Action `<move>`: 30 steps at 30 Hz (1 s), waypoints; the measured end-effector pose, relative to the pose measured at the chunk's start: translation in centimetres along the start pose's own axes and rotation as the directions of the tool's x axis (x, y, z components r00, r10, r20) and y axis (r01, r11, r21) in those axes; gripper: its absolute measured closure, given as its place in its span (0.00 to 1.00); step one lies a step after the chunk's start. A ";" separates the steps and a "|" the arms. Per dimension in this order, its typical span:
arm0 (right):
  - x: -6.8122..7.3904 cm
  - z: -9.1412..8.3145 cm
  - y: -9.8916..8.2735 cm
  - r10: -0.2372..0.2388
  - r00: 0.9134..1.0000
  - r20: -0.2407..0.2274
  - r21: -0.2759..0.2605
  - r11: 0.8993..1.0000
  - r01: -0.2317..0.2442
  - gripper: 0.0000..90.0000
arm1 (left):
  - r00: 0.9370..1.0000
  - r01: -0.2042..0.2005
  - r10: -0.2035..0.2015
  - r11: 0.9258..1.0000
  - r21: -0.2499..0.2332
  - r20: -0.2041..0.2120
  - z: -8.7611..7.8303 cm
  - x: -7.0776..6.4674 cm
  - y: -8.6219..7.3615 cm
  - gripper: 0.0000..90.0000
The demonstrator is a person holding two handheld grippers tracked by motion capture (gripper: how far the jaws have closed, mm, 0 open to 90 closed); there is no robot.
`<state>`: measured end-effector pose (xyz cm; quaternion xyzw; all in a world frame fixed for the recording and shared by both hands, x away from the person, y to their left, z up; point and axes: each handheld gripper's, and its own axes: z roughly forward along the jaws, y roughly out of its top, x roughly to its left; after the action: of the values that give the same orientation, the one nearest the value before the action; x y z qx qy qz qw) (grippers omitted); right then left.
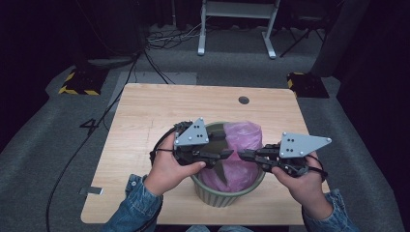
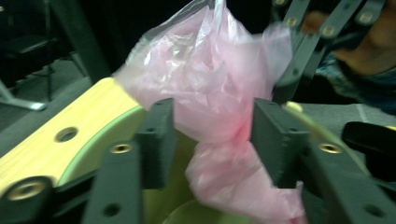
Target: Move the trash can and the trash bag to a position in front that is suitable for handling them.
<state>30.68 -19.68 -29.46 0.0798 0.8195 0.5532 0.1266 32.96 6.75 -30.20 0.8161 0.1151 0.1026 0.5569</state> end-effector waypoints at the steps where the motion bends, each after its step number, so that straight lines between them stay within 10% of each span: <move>1: 0.0 0.0 0.0 -0.003 1.000 -0.004 0.002 1.000 0.003 1.00 | 1.000 0.000 0.000 1.000 -0.004 0.011 0.1 0.0 0.1 0.62; 7: 0.2 -0.1 -0.3 -0.002 1.000 -0.012 0.007 1.000 0.002 1.00 | 0.999 -0.040 0.040 0.999 -0.010 0.012 -0.1 -0.1 0.4 1.00; 21: 0.0 -2.6 -2.5 0.053 0.998 0.029 0.045 0.998 -0.054 1.00 | 0.982 -0.017 0.025 0.999 0.041 -0.185 -3.9 2.7 -1.3 1.00; 30: -0.6 -5.5 -4.3 0.133 0.988 0.075 0.021 0.991 -0.135 1.00 | 0.972 -0.007 0.016 0.999 0.039 -0.234 -5.8 3.6 -1.5 1.00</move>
<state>29.69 -26.30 -31.43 0.1566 0.8143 0.5462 0.1184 34.60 13.50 -29.37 0.8094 0.1772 0.1991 0.5233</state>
